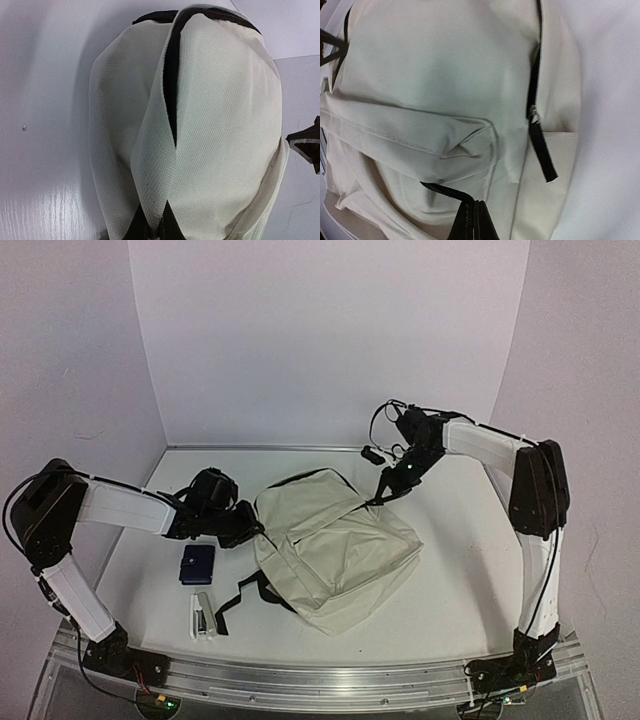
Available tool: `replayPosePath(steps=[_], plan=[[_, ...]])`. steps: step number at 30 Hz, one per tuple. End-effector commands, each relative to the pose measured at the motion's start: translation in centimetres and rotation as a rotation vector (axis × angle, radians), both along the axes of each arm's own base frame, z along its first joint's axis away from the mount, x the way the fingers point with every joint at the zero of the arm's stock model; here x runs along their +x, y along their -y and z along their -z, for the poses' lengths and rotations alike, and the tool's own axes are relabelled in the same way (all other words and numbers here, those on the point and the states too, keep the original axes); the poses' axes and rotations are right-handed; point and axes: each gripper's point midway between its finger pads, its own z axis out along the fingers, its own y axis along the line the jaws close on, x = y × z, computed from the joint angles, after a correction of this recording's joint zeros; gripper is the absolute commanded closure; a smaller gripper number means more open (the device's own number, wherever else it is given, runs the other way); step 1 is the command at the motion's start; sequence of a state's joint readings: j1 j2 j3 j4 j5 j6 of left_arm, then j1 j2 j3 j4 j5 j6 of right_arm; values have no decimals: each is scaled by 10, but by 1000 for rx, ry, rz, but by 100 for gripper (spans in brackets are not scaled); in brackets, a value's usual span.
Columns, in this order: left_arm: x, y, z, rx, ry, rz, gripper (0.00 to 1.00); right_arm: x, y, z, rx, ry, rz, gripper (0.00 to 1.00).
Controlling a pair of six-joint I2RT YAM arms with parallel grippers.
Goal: Pack the student bag
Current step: Unzip the student bag at the center of the board.
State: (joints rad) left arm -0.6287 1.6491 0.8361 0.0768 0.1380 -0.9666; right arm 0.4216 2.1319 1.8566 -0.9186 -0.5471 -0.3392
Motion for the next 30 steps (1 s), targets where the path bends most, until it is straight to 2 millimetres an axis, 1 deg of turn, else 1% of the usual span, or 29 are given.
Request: replayPosePath(steps=[1, 4, 7, 8, 11, 13, 14, 15, 17, 19, 21, 23, 25, 28, 29, 30], plan=[[-1, -23, 9, 46, -21, -50, 100, 54, 47, 12, -130, 84, 138, 100], [-2, -23, 17, 38, -41, -53, 100, 71, 56, 12, -157, 116, 179, 100], [-2, -15, 23, 21, -55, -31, 100, 87, 56, 6, -153, 146, 206, 100], [-1, -13, 22, 19, -54, -24, 100, 91, 55, 7, -153, 148, 219, 100], [-1, -11, 20, 30, -46, -16, 100, 99, 47, -2, -114, 157, 235, 100], [0, -10, 13, 37, -29, -5, 99, 99, 39, -10, -66, 152, 235, 100], [0, -7, 8, 42, -12, 7, 97, 98, 35, -15, -47, 150, 233, 100], [0, -4, 2, 50, 6, 22, 93, 97, 30, -19, -31, 150, 229, 100], [-2, 2, -9, 64, 31, 58, 81, 94, 20, -27, -4, 153, 214, 100], [-6, 6, -19, 73, 52, 86, 75, 90, 11, -35, 23, 153, 201, 100], [-12, 6, -26, 99, 56, 108, 63, 85, 1, -44, 45, 157, 186, 100], [-21, -2, -29, 145, 44, 112, 48, 77, -11, -53, 58, 169, 162, 100], [-35, -15, -34, 186, 30, 96, 37, 72, -18, -60, 66, 181, 148, 100], [-60, -36, -33, 220, -13, 73, 29, 74, -22, -70, 77, 196, 166, 100], [-66, -40, -31, 231, -22, 75, 27, 76, -22, -74, 80, 204, 178, 97], [-72, -41, -32, 234, -18, 87, 25, 78, -21, -77, 76, 211, 189, 89]])
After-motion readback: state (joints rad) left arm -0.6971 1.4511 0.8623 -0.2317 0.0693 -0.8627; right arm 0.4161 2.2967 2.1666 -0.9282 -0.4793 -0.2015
